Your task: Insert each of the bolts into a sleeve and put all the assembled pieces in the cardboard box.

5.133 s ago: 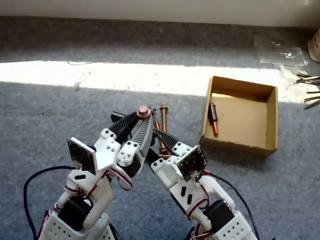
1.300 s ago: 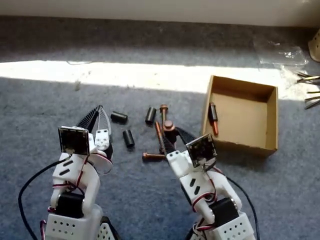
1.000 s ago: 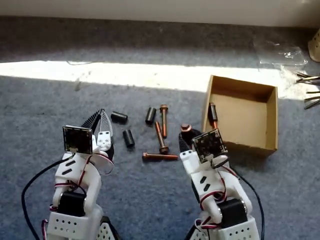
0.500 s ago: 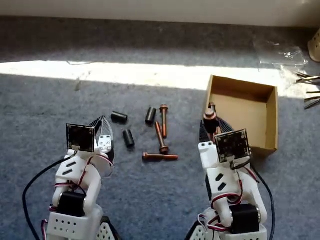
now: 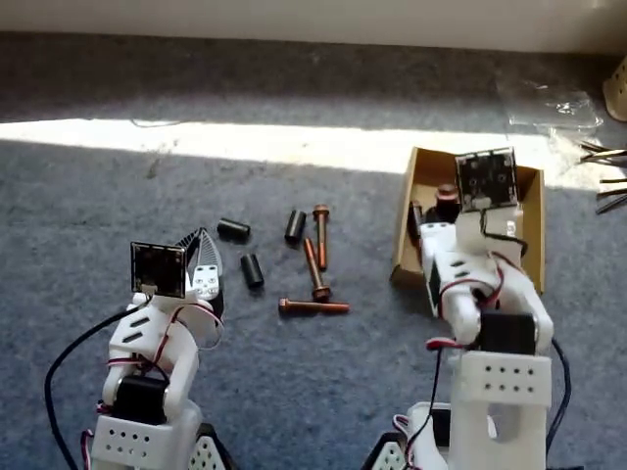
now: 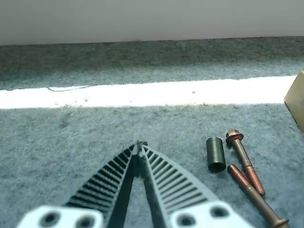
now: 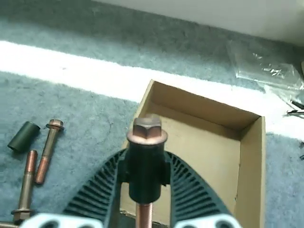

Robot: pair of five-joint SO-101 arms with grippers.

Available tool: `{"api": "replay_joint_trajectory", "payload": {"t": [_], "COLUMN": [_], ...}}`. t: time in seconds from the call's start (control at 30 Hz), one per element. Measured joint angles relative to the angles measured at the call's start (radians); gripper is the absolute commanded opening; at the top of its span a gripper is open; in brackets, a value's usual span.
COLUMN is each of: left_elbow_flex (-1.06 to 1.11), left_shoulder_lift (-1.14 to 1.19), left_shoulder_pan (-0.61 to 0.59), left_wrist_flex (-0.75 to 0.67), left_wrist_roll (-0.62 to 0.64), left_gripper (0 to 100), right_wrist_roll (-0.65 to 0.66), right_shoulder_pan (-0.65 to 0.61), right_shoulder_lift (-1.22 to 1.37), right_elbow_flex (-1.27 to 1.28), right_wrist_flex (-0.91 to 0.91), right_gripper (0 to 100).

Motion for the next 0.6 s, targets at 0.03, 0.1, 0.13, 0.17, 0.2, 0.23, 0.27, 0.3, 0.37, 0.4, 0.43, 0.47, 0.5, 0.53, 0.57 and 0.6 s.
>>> {"api": "replay_joint_trajectory", "payload": {"t": [0.03,0.1,0.13,0.17,0.2,0.23,0.27,0.3,0.37,0.4,0.43,0.47,0.5,0.53,0.57,0.6], "left_elbow_flex": [0.0,0.0,0.0,0.0,0.0,0.0,0.0,0.0,0.0,0.0,0.0,0.0,0.0,0.0,0.0,0.0], "left_shoulder_lift": [0.0,0.0,0.0,0.0,0.0,0.0,0.0,0.0,0.0,0.0,0.0,0.0,0.0,0.0,0.0,0.0], "left_shoulder_pan": [-0.002,-0.002,-0.002,0.0,0.0,-0.002,-0.002,-0.002,-0.002,-0.002,-0.002,-0.002,-0.002,-0.002,-0.002,-0.002], "left_wrist_flex": [0.0,0.0,0.0,0.0,0.0,0.0,0.0,0.0,0.0,0.0,0.0,0.0,0.0,0.0,0.0,0.0], "left_wrist_roll": [0.0,0.0,0.0,0.0,0.0,0.0,0.0,0.0,0.0,0.0,0.0,0.0,0.0,0.0,0.0,0.0], "left_gripper": [0,0,0,0,0,0,0,0,0,0,0,0,0,0,0,0], "right_wrist_roll": [0.0,0.002,0.005,0.005,0.005,0.005,0.005,0.005,0.005,0.005,0.005,0.005,0.005,0.005,0.005,0.005], "right_shoulder_pan": [-0.002,-0.003,-0.002,0.0,0.0,0.0,0.0,0.0,0.0,0.0,0.0,0.005,0.012,0.023,0.035,0.048], "right_shoulder_lift": [0.054,0.166,0.219,0.272,0.325,0.374,0.425,0.471,0.566,0.608,0.651,0.694,0.73,0.769,0.804,0.842], "right_elbow_flex": [-0.023,-0.071,-0.095,-0.118,-0.144,-0.169,-0.195,-0.221,-0.272,-0.296,-0.322,-0.348,-0.373,-0.397,-0.422,-0.446], "right_wrist_flex": [0.0,0.0,0.0,0.0,0.0,0.0,0.0,0.0,0.0,0.0,0.0,0.0,0.0,0.0,0.0,0.0], "right_gripper": [0.5,0.5,0.5,0.5,0.5,0.5,0.5,0.5,0.5,0.5,0.5,0.5,0.5,0.5,0.5,0.5]}}
